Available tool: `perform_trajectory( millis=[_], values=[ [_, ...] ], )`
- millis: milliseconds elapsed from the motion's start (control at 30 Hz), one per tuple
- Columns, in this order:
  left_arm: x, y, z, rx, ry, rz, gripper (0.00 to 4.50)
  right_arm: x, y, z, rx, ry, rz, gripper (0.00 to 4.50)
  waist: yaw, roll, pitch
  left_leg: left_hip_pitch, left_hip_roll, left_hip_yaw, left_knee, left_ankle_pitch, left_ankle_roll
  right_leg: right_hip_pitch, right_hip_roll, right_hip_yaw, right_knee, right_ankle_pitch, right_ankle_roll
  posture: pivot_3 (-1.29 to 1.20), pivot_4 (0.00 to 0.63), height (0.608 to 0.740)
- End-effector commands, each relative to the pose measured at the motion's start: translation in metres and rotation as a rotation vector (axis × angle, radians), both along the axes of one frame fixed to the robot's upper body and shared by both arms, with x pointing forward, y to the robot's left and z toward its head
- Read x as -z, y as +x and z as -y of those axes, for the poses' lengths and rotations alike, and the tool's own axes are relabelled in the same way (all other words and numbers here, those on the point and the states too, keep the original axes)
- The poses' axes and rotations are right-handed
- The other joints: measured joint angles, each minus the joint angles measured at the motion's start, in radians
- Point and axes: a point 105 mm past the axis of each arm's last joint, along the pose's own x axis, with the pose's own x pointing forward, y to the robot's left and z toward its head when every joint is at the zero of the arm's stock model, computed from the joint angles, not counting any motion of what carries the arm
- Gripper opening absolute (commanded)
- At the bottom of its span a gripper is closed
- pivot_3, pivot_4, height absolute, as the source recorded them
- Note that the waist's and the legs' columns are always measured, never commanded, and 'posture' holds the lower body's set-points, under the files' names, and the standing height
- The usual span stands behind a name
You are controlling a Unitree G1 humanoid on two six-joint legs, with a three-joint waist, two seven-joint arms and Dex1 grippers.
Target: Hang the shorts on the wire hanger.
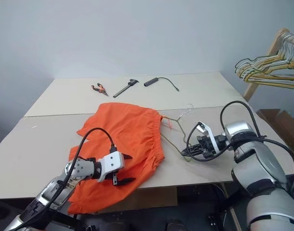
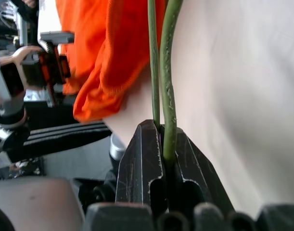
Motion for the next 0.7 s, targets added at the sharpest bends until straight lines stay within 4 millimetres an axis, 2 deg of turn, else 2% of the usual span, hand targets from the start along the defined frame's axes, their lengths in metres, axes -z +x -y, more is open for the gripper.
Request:
perform_trajectory(
  millis=[33,300,433,567,700],
  values=[
    [0.013,-0.005,-0.005,0.005,0.052,-0.043,4.48,-0.020,0.014,-0.004,0.025,0.062,0.086,0.00,0.001,0.000,0.000,0.000,0.000,0.000,0.000,0.000,0.000,0.000,0.000,0.000,0.000,0.000,0.000,0.09,0.000,0.740],
    [0.014,-0.005,-0.006,-0.006,0.047,-0.037,4.48,-0.028,0.030,-0.006,0.130,0.114,0.167,0.00,0.000,0.000,0.000,0.001,-0.001,0.000,0.000,0.000,0.000,0.000,0.000,0.000,0.003,0.000,0.000,0.10,0.000,0.740],
    [0.007,0.001,-0.005,-0.024,0.013,0.002,4.48,-0.030,0.033,-0.012,0.010,0.093,0.308,0.00,0.000,0.000,0.000,0.001,-0.001,0.000,0.000,0.000,0.000,0.000,0.000,0.000,0.004,-0.001,0.000,0.08,0.000,0.740],
    [-0.031,0.013,-0.006,-0.032,-0.154,0.092,4.48,-0.028,0.032,-0.018,-0.092,0.079,0.462,0.00,0.000,0.000,0.000,0.000,-0.001,0.000,0.000,0.000,0.000,-0.001,-0.001,0.000,0.004,-0.001,0.001,0.07,0.000,0.740],
    [-0.068,0.020,-0.023,-0.017,-0.245,0.129,4.48,-0.026,0.032,-0.021,-0.134,0.065,0.612,0.00,-0.003,0.000,0.000,-0.002,-0.001,-0.001,0.000,0.000,0.000,-0.003,-0.001,0.000,0.004,-0.001,0.001,0.07,0.000,0.740]
  ],
)
